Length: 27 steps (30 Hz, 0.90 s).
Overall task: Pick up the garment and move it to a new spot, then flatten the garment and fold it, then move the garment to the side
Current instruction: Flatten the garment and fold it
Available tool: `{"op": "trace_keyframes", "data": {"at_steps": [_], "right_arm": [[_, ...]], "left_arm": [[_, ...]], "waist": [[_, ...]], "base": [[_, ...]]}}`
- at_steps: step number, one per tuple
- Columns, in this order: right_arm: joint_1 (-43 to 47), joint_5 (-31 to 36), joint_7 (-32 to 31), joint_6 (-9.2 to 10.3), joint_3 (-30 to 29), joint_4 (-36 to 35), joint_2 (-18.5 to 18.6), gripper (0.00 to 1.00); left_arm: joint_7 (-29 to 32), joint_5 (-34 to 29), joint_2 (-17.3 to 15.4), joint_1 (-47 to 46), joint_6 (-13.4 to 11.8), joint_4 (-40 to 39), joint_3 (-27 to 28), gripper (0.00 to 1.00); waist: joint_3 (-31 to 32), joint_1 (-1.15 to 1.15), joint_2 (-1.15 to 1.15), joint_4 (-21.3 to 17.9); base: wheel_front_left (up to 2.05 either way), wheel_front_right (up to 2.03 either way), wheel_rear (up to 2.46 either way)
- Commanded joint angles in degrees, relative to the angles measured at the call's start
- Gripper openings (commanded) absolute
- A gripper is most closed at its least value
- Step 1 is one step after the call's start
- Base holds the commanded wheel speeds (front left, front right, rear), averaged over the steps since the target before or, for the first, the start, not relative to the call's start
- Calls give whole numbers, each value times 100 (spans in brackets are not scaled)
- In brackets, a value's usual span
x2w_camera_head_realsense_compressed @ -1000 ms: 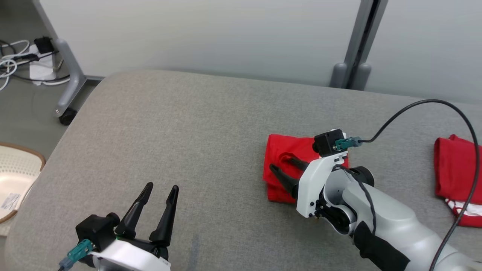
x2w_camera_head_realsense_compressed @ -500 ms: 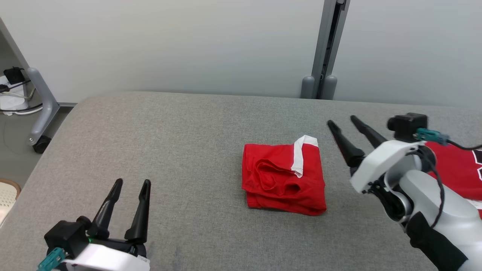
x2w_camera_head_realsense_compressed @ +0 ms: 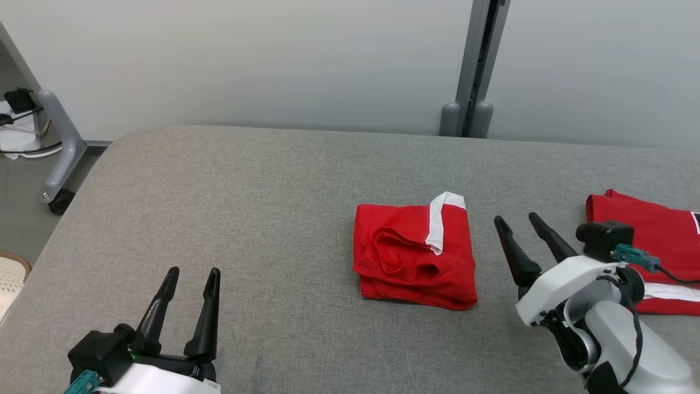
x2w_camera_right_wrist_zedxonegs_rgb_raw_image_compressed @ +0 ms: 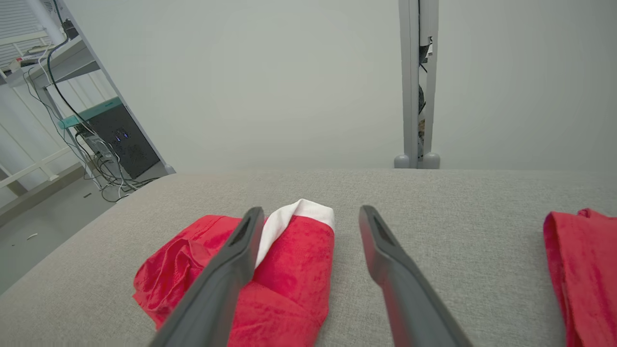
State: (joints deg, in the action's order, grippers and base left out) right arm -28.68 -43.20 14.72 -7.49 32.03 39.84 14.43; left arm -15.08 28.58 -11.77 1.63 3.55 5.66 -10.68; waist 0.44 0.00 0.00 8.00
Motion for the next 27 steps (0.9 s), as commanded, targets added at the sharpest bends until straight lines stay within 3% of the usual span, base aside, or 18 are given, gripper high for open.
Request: {"op": "trace_keyframes", "data": {"at_steps": [1,2,3,11,17,27], "right_arm": [[-14,133,-82,-1,-41,49,-23,71],[-67,201,-160,-1,-54,83,-45,26],[-117,249,-285,-1,-74,161,-64,0],[-718,604,-1328,-1,198,915,-300,0],[-982,434,-2224,-1,373,1600,-521,0],[-1617,405,-2020,-1,398,2109,-562,0]], "left_arm": [[-5,-50,13,-105,46,27,47,100],[-5,-69,22,-113,63,35,64,100],[-5,-85,33,-120,83,44,79,100],[-4,-143,93,-272,210,134,85,100],[-5,-145,158,-382,296,234,127,100],[-5,-96,233,-594,377,351,155,100]], "waist": [[-28,0,0,28],[-45,0,0,40],[-67,0,0,50],[-312,0,0,241],[-480,0,0,519],[-890,0,0,996]], "base": [[0,0,0],[0,0,0],[0,0,0],[0,0,0],[0,0,0],[0,0,0]]}}
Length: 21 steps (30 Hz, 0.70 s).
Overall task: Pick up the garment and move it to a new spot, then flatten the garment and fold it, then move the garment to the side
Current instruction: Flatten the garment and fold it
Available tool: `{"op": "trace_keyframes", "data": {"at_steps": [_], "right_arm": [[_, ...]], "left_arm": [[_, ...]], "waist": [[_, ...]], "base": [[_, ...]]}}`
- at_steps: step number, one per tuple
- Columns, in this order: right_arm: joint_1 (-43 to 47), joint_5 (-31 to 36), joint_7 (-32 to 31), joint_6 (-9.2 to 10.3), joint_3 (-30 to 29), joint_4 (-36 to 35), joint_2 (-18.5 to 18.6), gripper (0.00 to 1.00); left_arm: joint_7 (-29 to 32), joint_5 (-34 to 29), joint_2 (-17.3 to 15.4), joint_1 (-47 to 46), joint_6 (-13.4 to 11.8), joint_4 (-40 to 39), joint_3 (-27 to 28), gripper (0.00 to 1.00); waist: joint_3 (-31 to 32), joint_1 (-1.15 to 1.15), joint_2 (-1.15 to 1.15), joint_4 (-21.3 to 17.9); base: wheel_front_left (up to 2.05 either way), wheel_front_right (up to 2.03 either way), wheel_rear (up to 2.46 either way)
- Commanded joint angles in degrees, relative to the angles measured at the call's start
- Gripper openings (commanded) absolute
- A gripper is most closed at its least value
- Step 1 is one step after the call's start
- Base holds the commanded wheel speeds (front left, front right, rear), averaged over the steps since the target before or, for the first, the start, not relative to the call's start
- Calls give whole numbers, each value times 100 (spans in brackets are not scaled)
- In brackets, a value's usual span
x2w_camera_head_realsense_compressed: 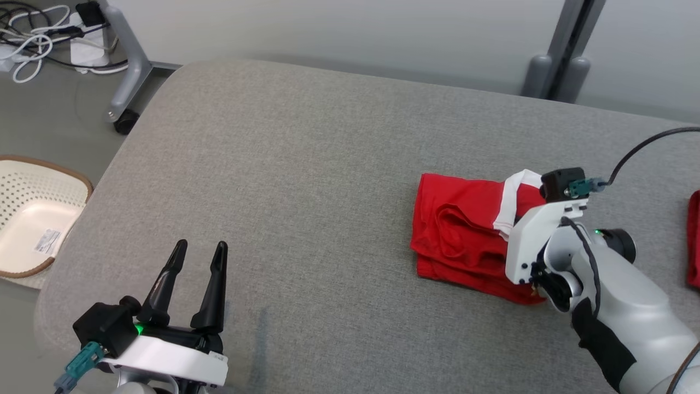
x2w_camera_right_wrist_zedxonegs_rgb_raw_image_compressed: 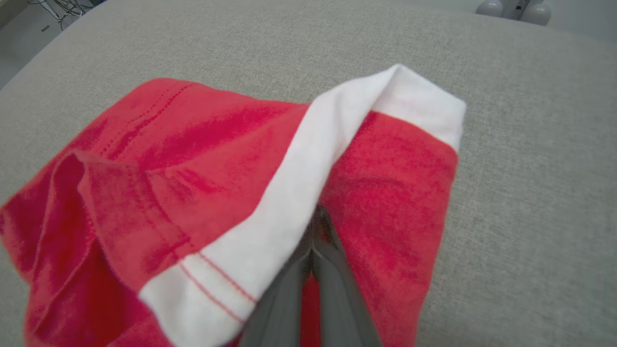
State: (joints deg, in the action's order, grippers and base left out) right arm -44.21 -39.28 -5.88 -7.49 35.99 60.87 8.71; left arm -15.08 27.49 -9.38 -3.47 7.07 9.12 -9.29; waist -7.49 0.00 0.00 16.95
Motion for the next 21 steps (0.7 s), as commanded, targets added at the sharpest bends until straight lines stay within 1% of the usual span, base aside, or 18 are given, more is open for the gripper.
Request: {"op": "trace_keyframes", "data": {"at_steps": [1,5,9,13,15,16,21], "right_arm": [[-156,16,77,-1,-7,57,6,0],[-524,60,189,-1,-5,259,38,0],[-895,129,169,-1,78,455,41,0],[-1248,175,309,-1,103,640,2,0],[-1394,176,415,-1,127,706,-88,0],[-1497,158,546,-1,158,729,-192,0],[-1468,87,890,0,321,622,-290,0]], "left_arm": [[-5,18,7,-117,34,18,12,100],[-5,64,56,-223,44,90,-4,100],[-5,102,118,-317,42,155,-60,100],[-5,189,115,-381,43,173,-131,100],[-5,205,93,-429,44,183,-140,100],[-5,216,72,-435,44,197,-108,100],[-5,127,39,-358,45,170,-48,100]], "waist": [[-140,0,0,157],[-297,0,0,393],[-439,0,0,625],[-547,0,0,773],[-563,0,0,797],[-539,0,0,777],[-341,0,0,576]], "base": [[0,0,0],[0,0,0],[0,0,0],[0,0,0],[0,0,0],[0,0,0],[0,0,0]]}}
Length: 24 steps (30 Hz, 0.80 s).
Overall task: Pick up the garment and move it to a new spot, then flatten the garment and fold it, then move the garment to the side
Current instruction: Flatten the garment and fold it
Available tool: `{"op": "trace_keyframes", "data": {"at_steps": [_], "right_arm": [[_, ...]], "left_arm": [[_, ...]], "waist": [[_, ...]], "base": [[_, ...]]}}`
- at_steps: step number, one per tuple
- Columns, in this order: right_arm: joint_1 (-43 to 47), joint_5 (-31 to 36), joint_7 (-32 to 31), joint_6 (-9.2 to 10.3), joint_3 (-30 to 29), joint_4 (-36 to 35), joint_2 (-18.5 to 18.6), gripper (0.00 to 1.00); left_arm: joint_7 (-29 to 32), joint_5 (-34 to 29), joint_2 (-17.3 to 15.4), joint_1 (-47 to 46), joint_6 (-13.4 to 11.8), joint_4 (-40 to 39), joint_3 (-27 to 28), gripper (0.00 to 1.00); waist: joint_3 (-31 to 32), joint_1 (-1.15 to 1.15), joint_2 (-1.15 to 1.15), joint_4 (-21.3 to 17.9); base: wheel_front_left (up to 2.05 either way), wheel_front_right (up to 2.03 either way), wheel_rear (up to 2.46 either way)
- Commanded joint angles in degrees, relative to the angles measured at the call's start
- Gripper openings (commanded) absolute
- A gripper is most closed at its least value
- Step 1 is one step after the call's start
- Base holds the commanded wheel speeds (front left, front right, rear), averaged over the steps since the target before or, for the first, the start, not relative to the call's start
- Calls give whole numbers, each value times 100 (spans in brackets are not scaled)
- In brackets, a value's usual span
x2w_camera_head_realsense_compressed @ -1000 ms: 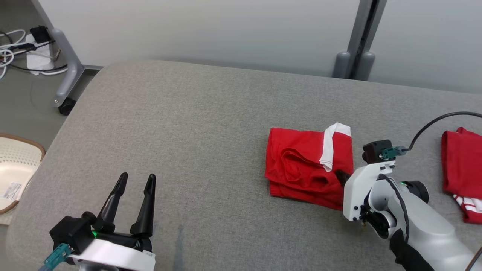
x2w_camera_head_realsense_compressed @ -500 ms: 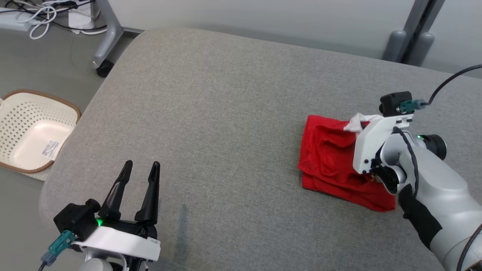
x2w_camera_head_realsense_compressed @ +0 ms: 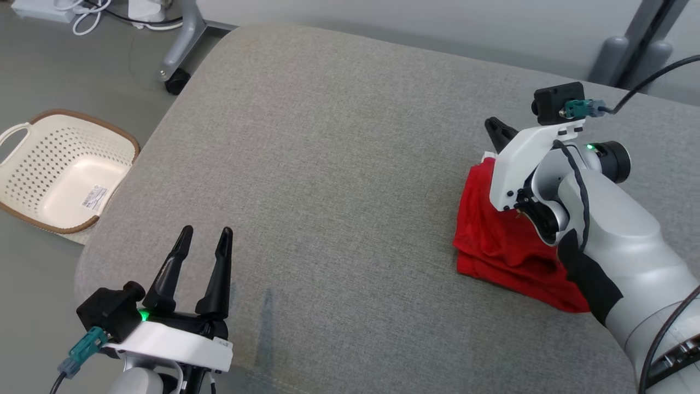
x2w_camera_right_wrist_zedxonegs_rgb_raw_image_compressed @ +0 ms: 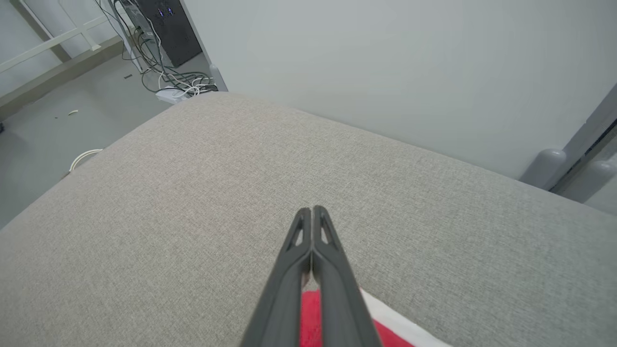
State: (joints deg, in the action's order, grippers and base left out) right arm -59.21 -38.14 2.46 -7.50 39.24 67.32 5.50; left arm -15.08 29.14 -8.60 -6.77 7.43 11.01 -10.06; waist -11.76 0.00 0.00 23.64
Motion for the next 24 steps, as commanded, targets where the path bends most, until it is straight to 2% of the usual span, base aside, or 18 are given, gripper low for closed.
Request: {"op": "trace_keyframes", "data": {"at_steps": [1,2,3,4,5,6,7,18,24], "right_arm": [[62,-44,140,1,26,-68,13,0],[95,-80,215,0,58,-108,1,3],[135,-109,295,0,97,-148,-12,27],[170,-136,366,0,132,-199,-12,43],[170,-136,366,0,132,-199,-12,43],[203,-162,445,0,162,-252,0,86],[237,-196,511,1,189,-301,12,100],[807,-461,1176,0,352,-1108,250,100],[1430,-389,1279,0,50,-1768,597,100]], "left_arm": [[-5,-50,-57,12,9,-25,52,100],[-5,-69,-71,46,9,-36,64,100],[-4,-92,-83,76,9,-47,88,100],[-5,-110,-91,107,9,-60,101,100],[-5,-110,-91,107,9,-60,101,100],[-4,-143,-103,142,9,-67,117,100],[-4,-163,-113,166,9,-73,133,100],[-5,-403,-232,452,-8,-220,400,100],[-4,-467,-239,633,-88,-296,538,100]], "waist": [[138,0,0,-158],[189,0,0,-227],[245,0,0,-311],[294,0,0,-387],[294,0,0,-387],[347,0,0,-473],[391,0,0,-553],[889,0,0,-1442],[1151,0,0,-1819]], "base": [[0,0,0],[0,0,0],[0,0,0],[0,0,0],[0,0,0],[0,0,0],[0,0,0],[0,0,0],[0,0,0]]}}
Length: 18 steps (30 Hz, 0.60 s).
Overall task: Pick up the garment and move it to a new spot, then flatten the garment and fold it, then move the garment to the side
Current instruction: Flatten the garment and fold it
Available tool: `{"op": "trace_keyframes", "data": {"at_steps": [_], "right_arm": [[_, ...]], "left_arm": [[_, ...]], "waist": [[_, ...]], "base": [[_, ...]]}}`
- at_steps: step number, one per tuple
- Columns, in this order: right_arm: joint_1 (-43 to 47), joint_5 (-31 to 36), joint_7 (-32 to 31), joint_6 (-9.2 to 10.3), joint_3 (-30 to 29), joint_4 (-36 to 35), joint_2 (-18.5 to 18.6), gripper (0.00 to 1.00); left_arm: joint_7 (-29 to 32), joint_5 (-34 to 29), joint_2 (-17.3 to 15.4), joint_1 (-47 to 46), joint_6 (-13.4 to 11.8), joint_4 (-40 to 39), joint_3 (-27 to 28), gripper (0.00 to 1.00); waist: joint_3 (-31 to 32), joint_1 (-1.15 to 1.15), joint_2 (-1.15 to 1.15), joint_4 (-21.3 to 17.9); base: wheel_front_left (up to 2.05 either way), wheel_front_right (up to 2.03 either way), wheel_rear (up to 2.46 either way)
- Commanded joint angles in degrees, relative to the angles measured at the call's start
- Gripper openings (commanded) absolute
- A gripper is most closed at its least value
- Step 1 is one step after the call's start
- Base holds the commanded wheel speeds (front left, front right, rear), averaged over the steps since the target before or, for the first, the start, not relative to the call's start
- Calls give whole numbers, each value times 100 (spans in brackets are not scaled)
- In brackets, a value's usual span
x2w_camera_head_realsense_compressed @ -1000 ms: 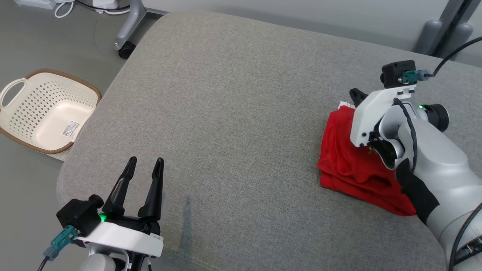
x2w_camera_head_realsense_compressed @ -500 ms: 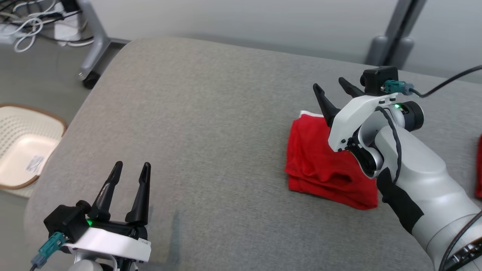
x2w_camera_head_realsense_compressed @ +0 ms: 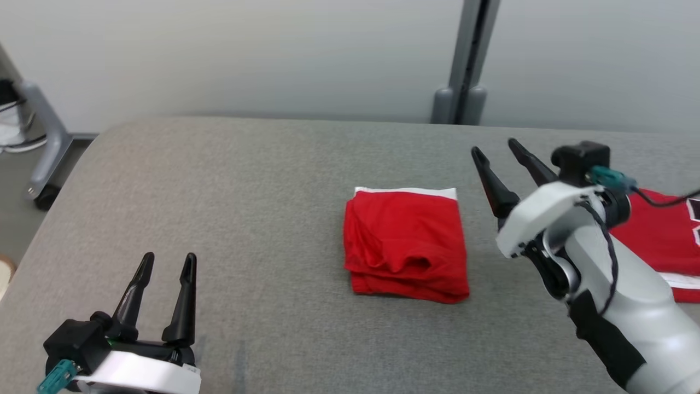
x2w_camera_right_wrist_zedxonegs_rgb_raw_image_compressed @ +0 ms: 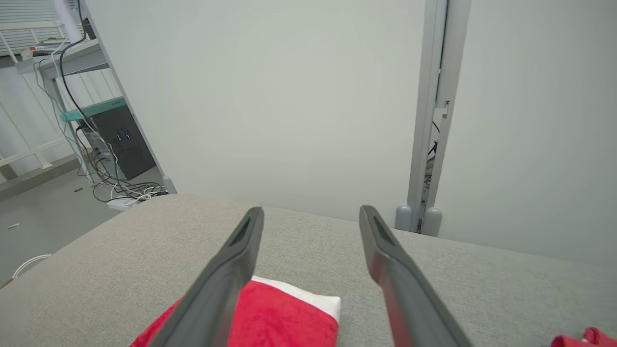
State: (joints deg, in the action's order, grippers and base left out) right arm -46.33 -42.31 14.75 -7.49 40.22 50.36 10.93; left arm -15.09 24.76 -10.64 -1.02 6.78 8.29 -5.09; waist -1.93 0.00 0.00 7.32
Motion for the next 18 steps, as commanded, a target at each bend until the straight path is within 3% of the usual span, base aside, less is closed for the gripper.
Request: {"op": "trace_keyframes", "data": {"at_steps": [1,7,18], "right_arm": [[275,77,48,-1,-141,-224,116,100],[1327,573,48,-1,-1026,-1288,301,100],[3298,1997,48,-1,-2856,-3052,-345,100]], "left_arm": [[-3,-36,-29,83,-43,-35,51,100],[-3,-67,-18,201,-127,-151,194,100],[-4,-282,152,289,-107,-319,427,100]], "waist": [[195,0,0,-240],[286,0,0,-508],[260,0,0,-655]], "base": [[0,0,0],[0,0,0],[0,0,0]]}}
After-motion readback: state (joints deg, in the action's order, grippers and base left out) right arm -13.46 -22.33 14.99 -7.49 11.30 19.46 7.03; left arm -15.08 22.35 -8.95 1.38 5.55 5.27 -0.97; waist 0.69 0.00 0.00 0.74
